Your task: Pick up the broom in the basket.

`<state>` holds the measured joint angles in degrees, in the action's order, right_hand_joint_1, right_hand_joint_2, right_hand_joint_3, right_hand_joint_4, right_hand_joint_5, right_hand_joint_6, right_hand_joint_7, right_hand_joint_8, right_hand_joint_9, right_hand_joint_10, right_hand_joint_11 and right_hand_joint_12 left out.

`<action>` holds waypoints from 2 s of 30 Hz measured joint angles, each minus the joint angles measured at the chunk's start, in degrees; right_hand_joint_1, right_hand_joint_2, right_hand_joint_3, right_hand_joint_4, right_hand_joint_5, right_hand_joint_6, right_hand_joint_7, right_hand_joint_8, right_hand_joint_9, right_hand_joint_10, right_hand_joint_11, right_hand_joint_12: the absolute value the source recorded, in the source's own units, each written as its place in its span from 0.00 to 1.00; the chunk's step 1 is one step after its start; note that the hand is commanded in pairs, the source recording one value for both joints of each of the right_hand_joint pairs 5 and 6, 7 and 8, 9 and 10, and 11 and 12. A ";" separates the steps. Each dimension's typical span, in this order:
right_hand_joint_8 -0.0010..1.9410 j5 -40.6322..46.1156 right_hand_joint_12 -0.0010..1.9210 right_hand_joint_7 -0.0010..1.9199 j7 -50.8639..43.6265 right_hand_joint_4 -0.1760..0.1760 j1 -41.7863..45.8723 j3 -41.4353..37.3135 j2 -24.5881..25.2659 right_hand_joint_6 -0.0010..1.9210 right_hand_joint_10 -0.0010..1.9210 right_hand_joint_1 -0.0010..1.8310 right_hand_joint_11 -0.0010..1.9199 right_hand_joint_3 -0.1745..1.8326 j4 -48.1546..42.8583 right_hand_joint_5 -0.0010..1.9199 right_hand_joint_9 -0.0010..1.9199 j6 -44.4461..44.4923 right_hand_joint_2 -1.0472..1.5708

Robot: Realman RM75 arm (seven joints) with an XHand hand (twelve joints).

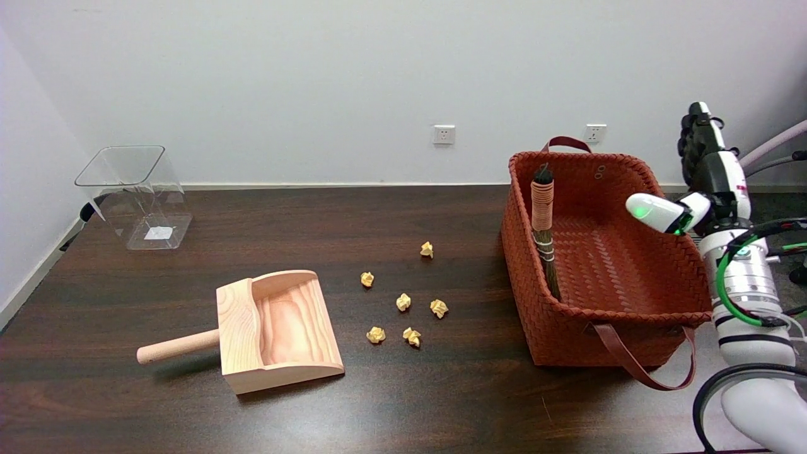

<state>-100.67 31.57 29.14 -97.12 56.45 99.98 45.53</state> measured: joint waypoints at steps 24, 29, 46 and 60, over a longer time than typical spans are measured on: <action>0.06 5.12 0.00 0.06 -8.39 0.50 -3.05 6.85 -2.74 0.00 0.00 0.58 0.00 0.66 4.30 0.00 0.00 -12.46 0.13; 0.05 7.07 0.00 0.05 -10.13 0.50 -4.81 8.02 -3.32 0.00 0.00 0.58 0.00 0.66 3.72 0.00 0.00 -13.95 0.13; 0.09 10.27 0.02 0.09 -12.74 0.50 -9.38 11.46 -4.85 0.02 0.02 0.57 0.02 0.67 1.87 0.02 0.02 -18.87 0.13; 0.21 11.67 0.08 0.21 -13.18 0.50 -7.42 11.88 -3.88 0.08 0.08 0.57 0.08 0.64 3.47 0.08 0.08 -19.24 0.17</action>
<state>-89.00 18.38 21.72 -85.24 52.57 103.45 26.29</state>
